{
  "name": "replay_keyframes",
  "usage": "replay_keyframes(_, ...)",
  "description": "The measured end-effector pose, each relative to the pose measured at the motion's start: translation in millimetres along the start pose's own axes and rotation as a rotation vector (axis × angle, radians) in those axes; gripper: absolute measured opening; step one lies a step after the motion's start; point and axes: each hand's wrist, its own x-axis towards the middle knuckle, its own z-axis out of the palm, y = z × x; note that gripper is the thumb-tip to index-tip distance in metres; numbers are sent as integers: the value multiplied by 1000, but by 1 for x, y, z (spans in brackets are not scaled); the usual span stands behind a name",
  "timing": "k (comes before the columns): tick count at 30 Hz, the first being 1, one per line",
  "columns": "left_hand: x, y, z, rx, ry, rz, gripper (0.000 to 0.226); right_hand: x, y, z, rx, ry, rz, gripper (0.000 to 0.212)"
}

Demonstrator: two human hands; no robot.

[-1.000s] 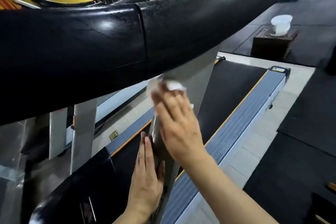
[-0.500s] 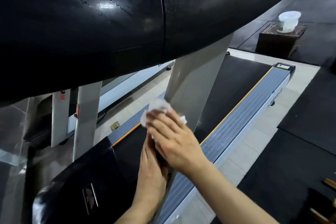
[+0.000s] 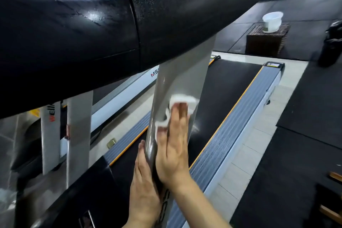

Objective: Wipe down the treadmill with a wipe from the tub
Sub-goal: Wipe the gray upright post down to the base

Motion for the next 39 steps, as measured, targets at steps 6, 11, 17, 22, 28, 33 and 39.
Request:
replay_keyframes(6, 5, -12, 11, 104, 88, 103, 82, 30, 6, -8, 49, 36, 152, 57)
replay_keyframes(11, 5, -6, 10, 129, 69, 121, 76, 125, 11, -22, 107, 171, 188, 56)
replay_keyframes(17, 2, -8, 17, 156, 163, 149, 66, 11, 26, 3, 149, 131, 182, 55)
replay_keyframes(22, 5, -10, 14, 188, 160, 208, 94, 0, 15, 4, 26, 89, 19, 61)
replay_keyframes(28, -55, -44, 23, 270, 234, 197, 82, 49, 21, -14, -479, -40, -699, 52)
replay_keyframes(33, -85, -83, 43, 430, 360, 177, 80, -67, 71, 10, -544, -293, -1094, 30)
replay_keyframes(39, -88, -84, 47, 414, 425, 226, 77, -26, 74, -6, -439, -186, -1119, 45)
